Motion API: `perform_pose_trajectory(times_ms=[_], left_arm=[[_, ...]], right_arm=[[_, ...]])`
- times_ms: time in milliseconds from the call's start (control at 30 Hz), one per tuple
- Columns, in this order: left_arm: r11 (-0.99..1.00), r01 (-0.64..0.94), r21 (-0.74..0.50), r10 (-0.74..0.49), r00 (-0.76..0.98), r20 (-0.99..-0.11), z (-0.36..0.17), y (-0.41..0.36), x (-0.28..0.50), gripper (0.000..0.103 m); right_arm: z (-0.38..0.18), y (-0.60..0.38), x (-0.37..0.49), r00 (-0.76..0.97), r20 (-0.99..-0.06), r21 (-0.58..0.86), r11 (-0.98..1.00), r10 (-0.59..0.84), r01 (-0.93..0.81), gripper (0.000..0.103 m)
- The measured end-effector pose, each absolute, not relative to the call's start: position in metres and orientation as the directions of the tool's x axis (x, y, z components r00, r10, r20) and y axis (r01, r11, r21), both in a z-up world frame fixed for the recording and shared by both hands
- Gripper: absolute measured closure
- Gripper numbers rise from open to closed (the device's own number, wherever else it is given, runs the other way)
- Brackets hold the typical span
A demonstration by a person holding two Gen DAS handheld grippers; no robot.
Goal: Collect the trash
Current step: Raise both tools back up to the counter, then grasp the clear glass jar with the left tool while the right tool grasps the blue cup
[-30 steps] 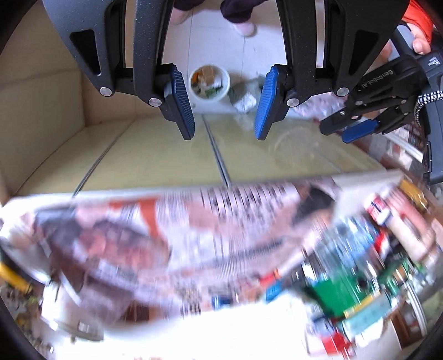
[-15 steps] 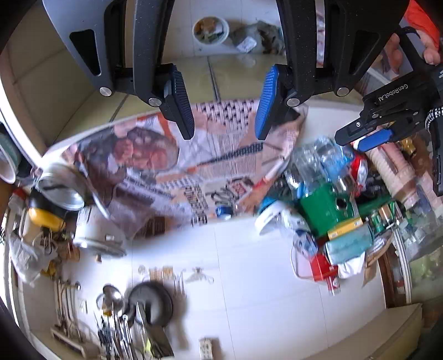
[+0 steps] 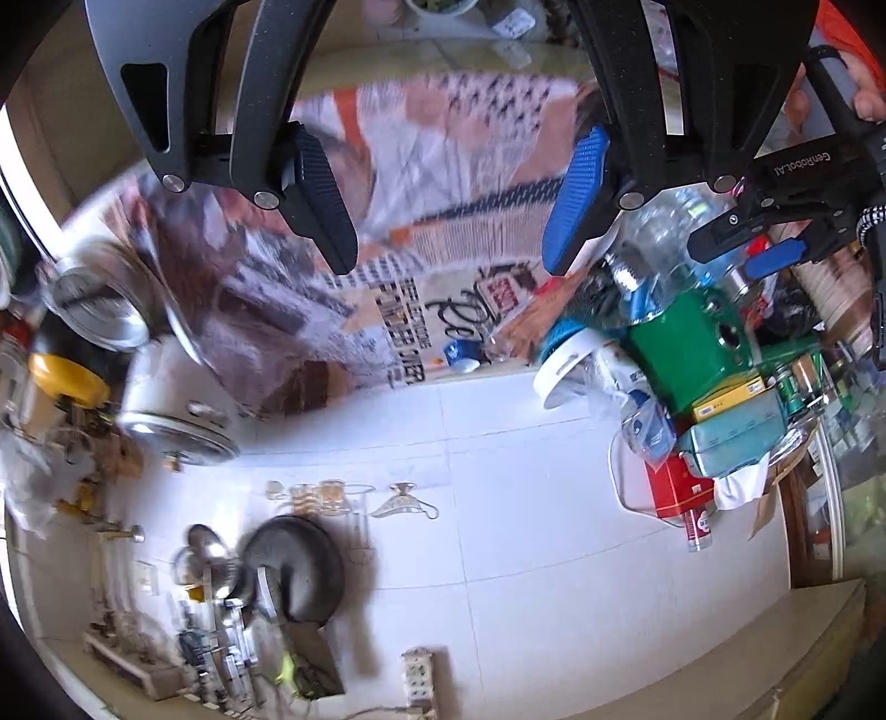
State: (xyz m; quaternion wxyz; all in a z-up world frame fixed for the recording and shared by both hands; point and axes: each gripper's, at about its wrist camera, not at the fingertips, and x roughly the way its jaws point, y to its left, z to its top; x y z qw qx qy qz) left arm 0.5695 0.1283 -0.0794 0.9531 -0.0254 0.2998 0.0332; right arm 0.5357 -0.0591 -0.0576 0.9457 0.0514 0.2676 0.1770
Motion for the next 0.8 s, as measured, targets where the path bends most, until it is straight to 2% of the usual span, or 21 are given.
perform_pose_trajectory(times_ms=[200, 400, 600, 800], left_arm=[[0.981, -0.192, -0.020, 0.135, 0.757, -0.639, -0.094, 0.123, 0.682, 0.010], [0.953, -0.302, -0.004, 0.219, 0.702, -0.677, -0.125, 0.129, 0.777, 0.010], [0.918, -0.395, -0.017, 0.255, 0.625, -0.738, -0.166, 0.156, 0.841, 0.010], [0.907, -0.421, 0.029, 0.276, 0.542, -0.794, -0.212, 0.177, 0.886, 0.010]], right_arm=[[-0.072, -0.054, 0.657, 0.684, -0.559, 0.217, 0.879, 0.468, -0.424, 0.036], [-0.104, -0.032, 0.767, 0.598, -0.602, 0.182, 0.820, 0.529, -0.543, 0.036], [-0.155, 0.010, 0.871, 0.486, -0.656, 0.215, 0.760, 0.577, -0.613, 0.036], [-0.203, 0.062, 0.947, 0.386, -0.706, 0.241, 0.714, 0.594, -0.658, 0.036]])
